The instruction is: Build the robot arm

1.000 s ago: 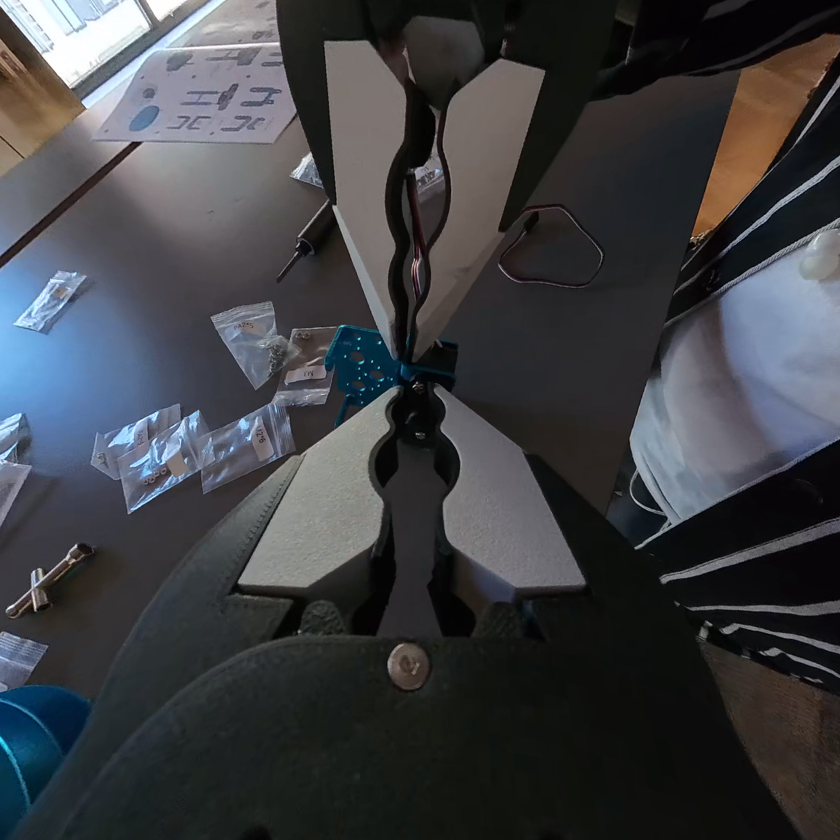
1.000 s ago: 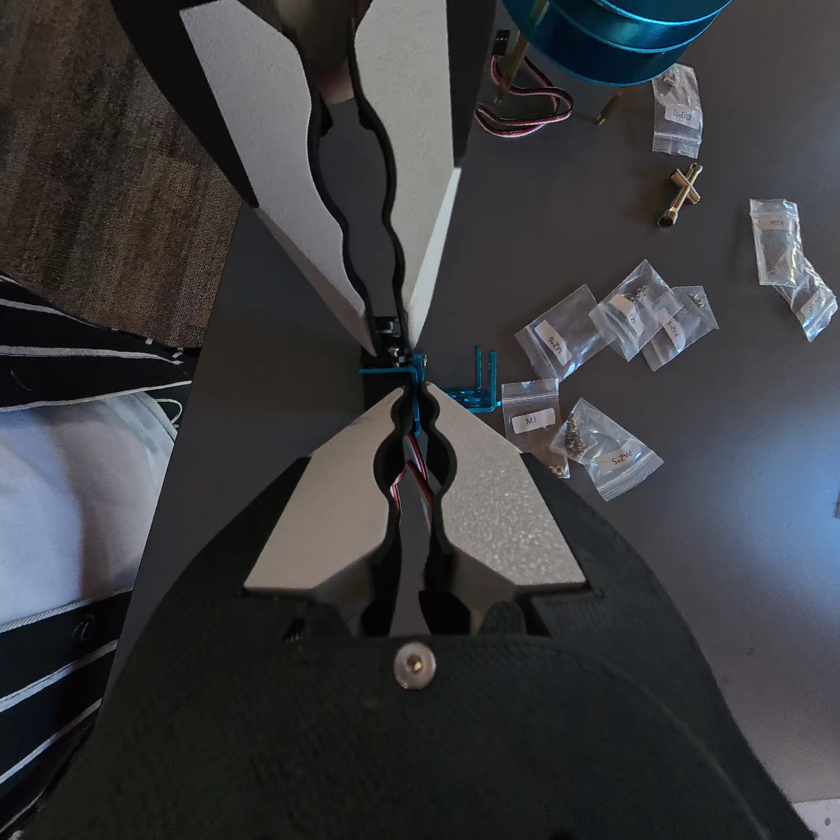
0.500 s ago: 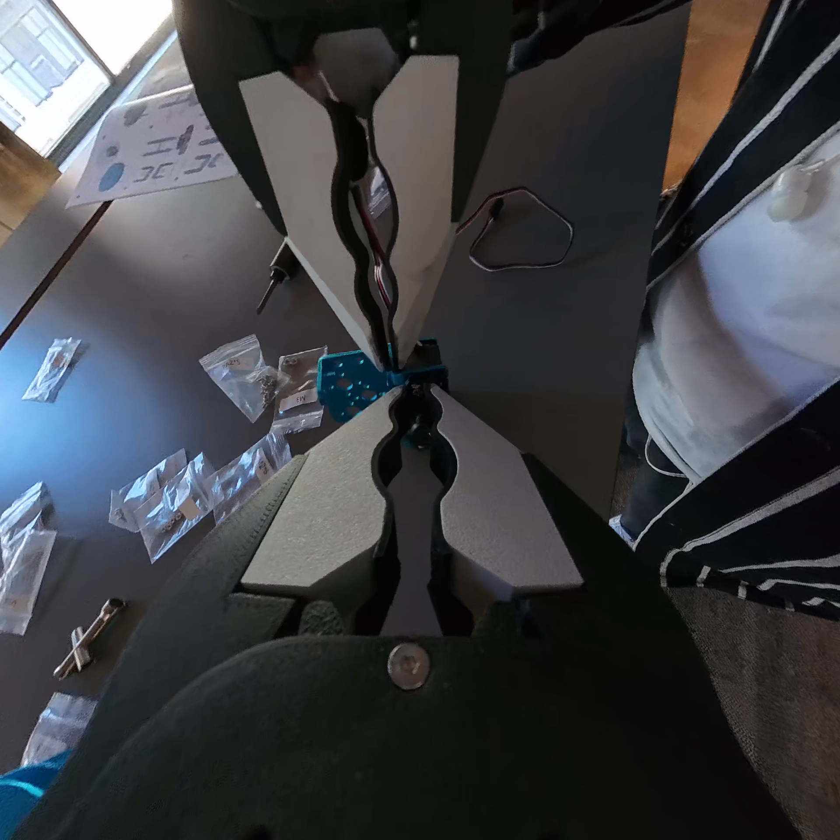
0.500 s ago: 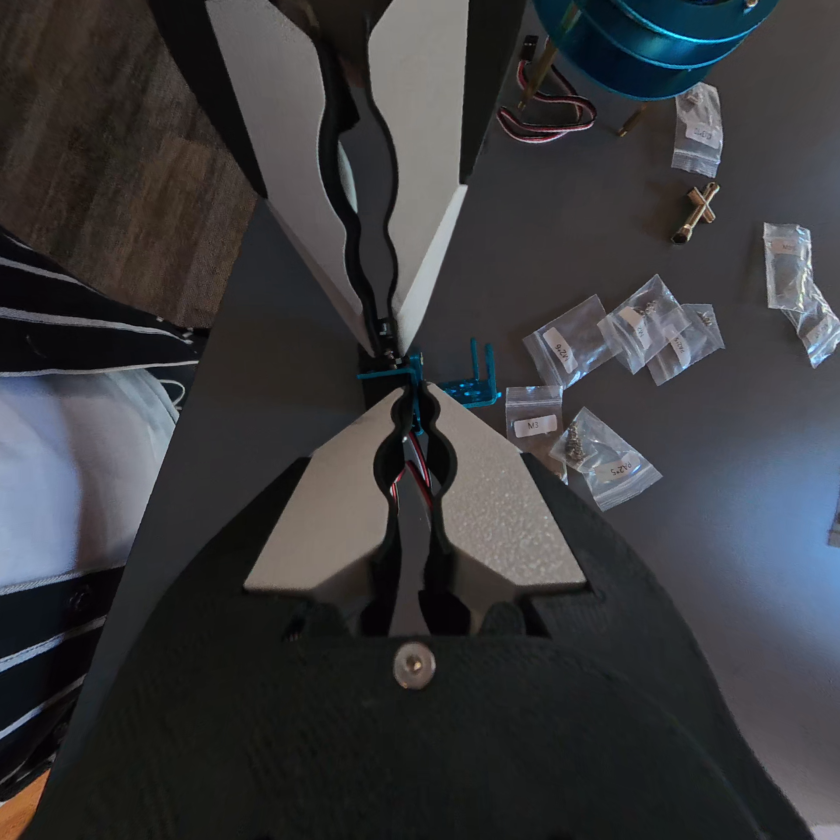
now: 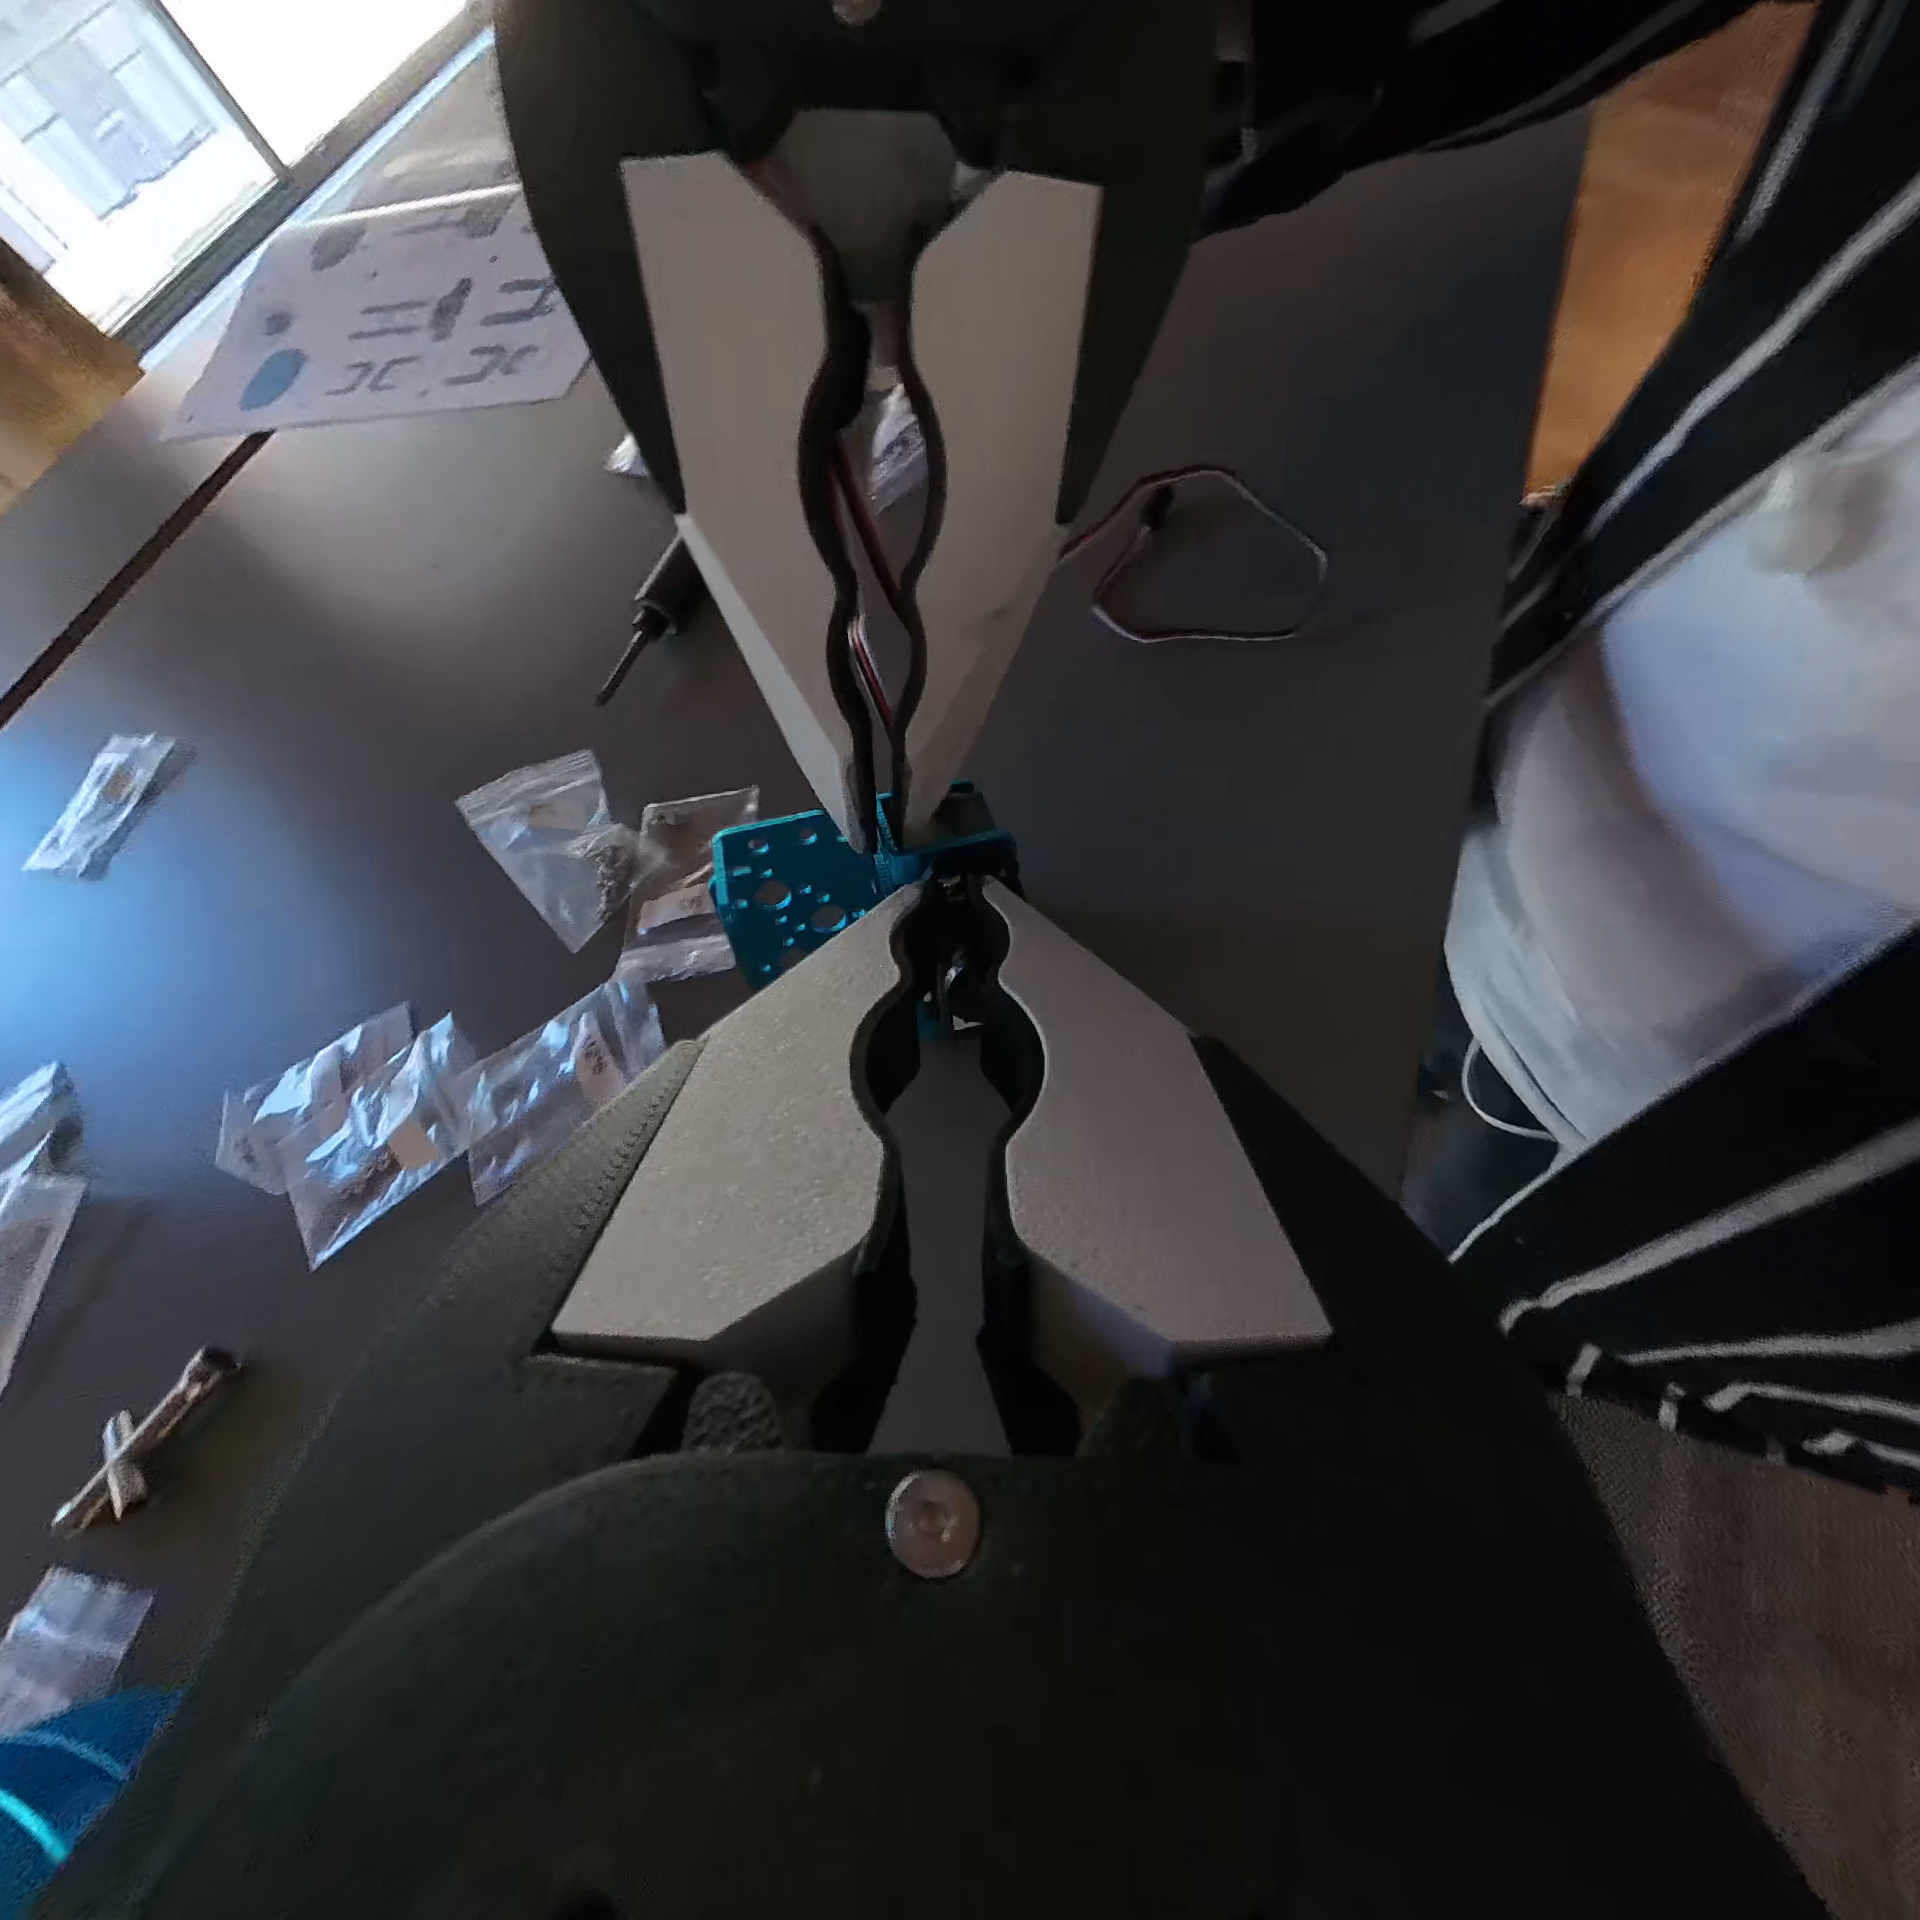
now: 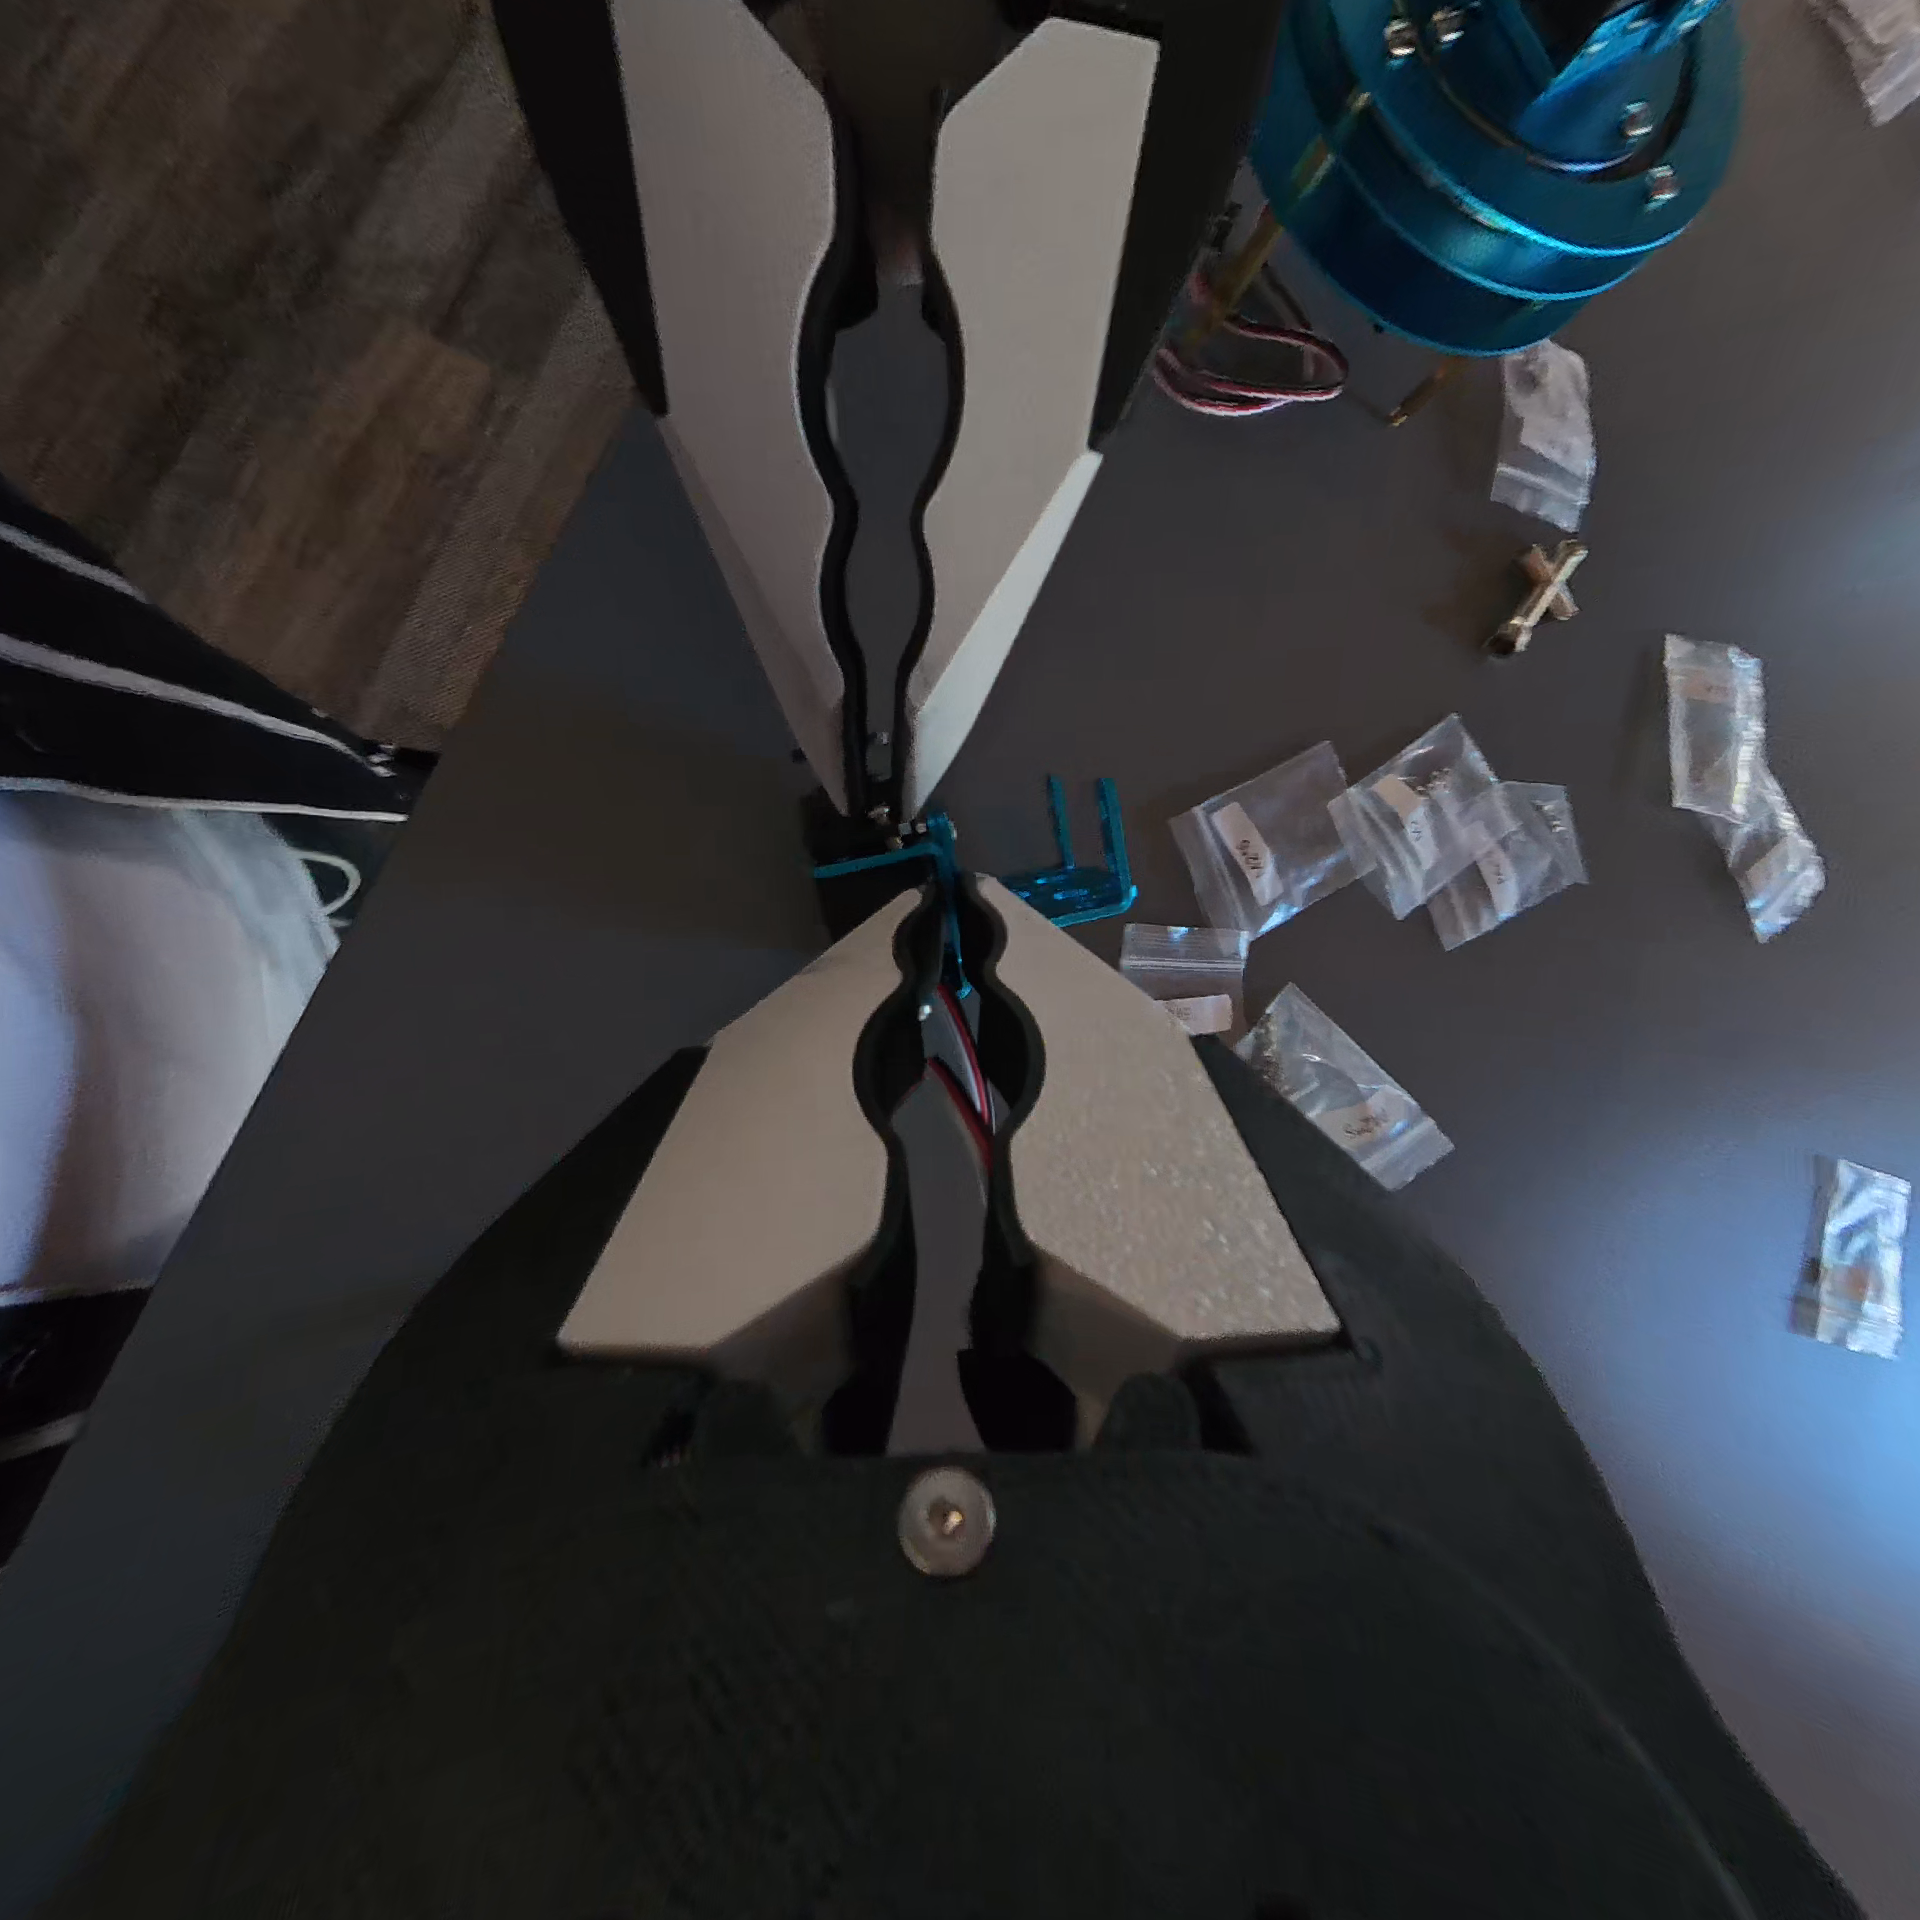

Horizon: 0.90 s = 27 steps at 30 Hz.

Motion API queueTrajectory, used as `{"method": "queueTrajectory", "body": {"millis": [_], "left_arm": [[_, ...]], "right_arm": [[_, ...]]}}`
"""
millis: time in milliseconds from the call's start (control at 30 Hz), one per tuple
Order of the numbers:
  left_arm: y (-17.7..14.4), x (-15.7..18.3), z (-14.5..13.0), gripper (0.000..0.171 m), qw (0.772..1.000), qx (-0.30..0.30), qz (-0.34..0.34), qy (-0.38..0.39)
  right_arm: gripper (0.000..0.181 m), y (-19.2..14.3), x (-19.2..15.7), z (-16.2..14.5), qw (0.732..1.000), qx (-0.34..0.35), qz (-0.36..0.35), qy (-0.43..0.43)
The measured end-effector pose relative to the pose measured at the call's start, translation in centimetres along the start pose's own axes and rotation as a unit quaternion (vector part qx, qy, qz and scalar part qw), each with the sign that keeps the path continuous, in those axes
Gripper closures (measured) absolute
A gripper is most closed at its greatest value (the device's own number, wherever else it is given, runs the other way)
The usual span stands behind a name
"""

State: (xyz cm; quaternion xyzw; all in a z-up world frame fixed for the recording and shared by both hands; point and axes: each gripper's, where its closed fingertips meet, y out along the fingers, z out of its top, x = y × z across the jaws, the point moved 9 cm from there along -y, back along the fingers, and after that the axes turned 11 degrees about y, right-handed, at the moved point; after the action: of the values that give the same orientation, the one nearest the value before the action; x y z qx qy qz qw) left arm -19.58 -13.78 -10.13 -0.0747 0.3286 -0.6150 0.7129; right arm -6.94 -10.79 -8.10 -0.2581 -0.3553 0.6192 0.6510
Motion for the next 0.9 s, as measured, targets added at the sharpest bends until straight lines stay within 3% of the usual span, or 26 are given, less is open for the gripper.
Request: {"method": "queueTrajectory", "body": {"millis": [133,267,433,600,667,900], "left_arm": [[0.4,0.4,0.3,0.169,0.998,-0.020,0.056,-0.009],[0.7,0.8,0.3,0.169,0.993,-0.028,0.111,-0.034],[1.0,1.6,0.5,0.170,0.984,-0.035,0.166,-0.055],[0.9,1.9,0.4,0.170,0.979,-0.033,0.189,-0.075],[0.7,1.9,0.3,0.170,0.978,-0.029,0.188,-0.085],[0.4,2.1,0.3,0.171,0.977,-0.024,0.190,-0.096]], "right_arm": [[0.168,-0.1,0.4,-0.5,0.998,0.019,-0.001,0.056],[0.167,-1.9,0.7,-1.2,0.991,0.056,-0.021,0.124],[0.162,-1.3,-1.1,-2.1,0.951,0.123,0.021,0.283],[0.160,0.3,-1.9,-1.7,0.942,0.130,-0.030,0.309],[0.171,0.6,-1.9,-1.7,0.942,0.129,-0.042,0.306],[0.175,0.6,-1.7,-1.9,0.947,0.129,-0.032,0.294]]}}
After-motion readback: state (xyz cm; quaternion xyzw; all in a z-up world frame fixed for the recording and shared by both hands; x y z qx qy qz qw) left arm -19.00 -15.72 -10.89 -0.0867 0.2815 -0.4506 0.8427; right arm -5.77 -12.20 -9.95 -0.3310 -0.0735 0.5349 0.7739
